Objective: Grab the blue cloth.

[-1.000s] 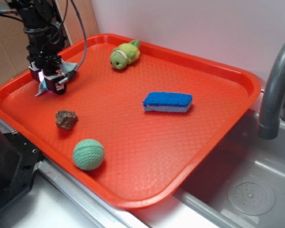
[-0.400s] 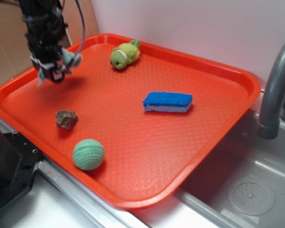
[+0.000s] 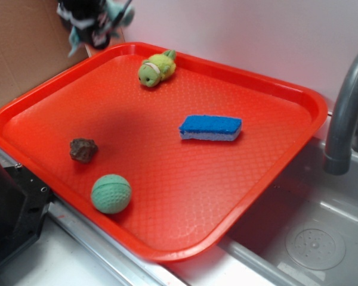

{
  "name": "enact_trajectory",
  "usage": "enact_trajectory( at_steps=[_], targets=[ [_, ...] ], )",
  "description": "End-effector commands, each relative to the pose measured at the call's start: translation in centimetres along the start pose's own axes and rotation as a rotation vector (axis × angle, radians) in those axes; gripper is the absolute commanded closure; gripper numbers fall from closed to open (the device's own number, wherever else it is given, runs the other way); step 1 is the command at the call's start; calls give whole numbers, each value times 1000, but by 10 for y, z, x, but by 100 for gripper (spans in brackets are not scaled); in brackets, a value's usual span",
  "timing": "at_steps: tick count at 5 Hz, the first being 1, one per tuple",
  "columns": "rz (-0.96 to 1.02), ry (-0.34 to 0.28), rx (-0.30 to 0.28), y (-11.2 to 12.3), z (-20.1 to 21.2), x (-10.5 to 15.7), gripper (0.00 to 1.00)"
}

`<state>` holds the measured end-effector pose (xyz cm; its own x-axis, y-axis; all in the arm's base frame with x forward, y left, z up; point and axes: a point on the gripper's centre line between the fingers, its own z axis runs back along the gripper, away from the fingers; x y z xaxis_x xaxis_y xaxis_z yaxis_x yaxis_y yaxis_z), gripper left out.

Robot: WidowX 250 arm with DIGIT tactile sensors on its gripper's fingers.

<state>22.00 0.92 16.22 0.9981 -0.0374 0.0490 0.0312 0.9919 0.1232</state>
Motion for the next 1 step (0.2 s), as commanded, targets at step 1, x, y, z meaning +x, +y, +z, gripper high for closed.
enact_trajectory(
  at_steps=[1],
  targets=[
    [215, 4, -57, 10, 39, 5, 100]
  ],
)
